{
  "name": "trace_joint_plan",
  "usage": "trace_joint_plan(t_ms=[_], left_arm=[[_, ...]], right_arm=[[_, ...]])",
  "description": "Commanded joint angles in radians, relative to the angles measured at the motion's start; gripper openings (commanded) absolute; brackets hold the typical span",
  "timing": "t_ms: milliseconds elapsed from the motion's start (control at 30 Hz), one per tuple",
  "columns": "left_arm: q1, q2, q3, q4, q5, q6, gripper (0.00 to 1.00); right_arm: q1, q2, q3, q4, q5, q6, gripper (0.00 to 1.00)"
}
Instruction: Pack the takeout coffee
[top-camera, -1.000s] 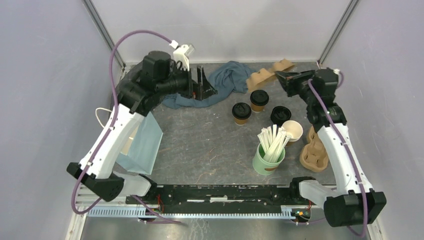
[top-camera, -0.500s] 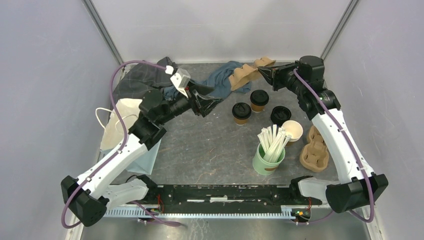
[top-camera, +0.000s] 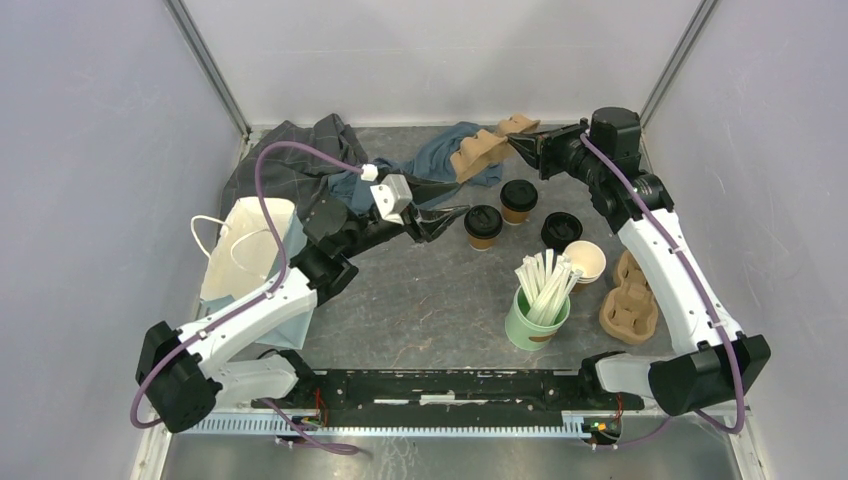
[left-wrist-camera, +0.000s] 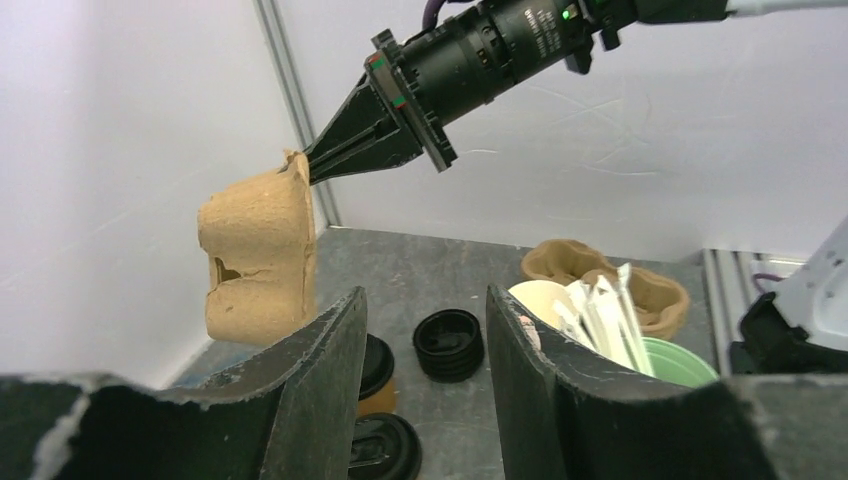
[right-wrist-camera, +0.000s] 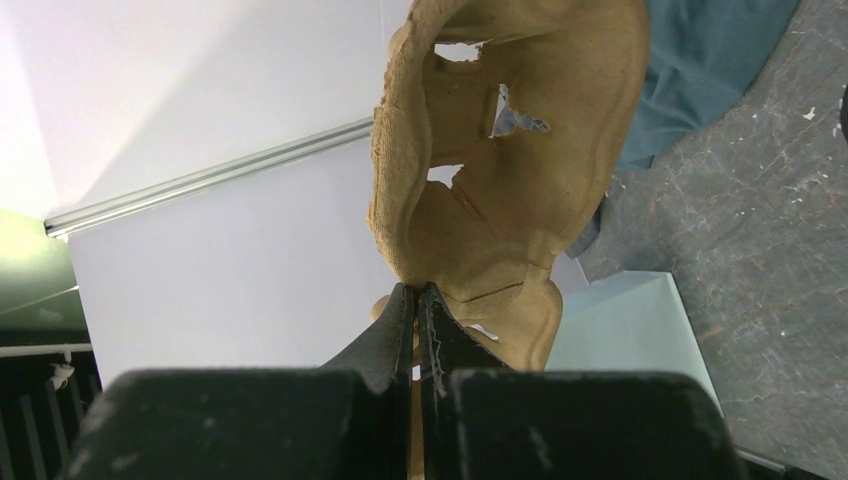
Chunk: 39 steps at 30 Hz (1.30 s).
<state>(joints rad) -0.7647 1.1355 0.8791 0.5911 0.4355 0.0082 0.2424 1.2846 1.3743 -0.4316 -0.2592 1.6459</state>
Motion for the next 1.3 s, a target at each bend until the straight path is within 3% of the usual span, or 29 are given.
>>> trace_joint_plan(t_ms=[0, 200, 467, 967, 1267], left_arm=[[-0.017, 0.038, 0.026, 0.075, -0.081, 0.143, 0.54], [-0.031, 0.065, 0.035, 0.096, -0.224, 0.198, 0.58], [-0.042, 0.087, 0.058, 0.093, -0.288, 0.231, 0.59], [-0.073, 0.133, 0.125, 0.043, -0.308, 0.288, 0.32], [-0.098, 0.130, 0.128, -0.005, -0.391, 0.350, 0.24]], right_arm=[[0.005, -0.020, 0.001, 0.061, -0.034, 0.016, 0.00], [0.007, -0.012, -0.014, 0.082, -0.065, 0.019, 0.00], [0.008, -0.002, -0.003, 0.087, -0.079, 0.018, 0.00], [0.007, -0.011, 0.004, 0.068, -0.069, 0.008, 0.00], [0.009, -0.025, 0.002, 0.060, -0.064, 0.017, 0.00]])
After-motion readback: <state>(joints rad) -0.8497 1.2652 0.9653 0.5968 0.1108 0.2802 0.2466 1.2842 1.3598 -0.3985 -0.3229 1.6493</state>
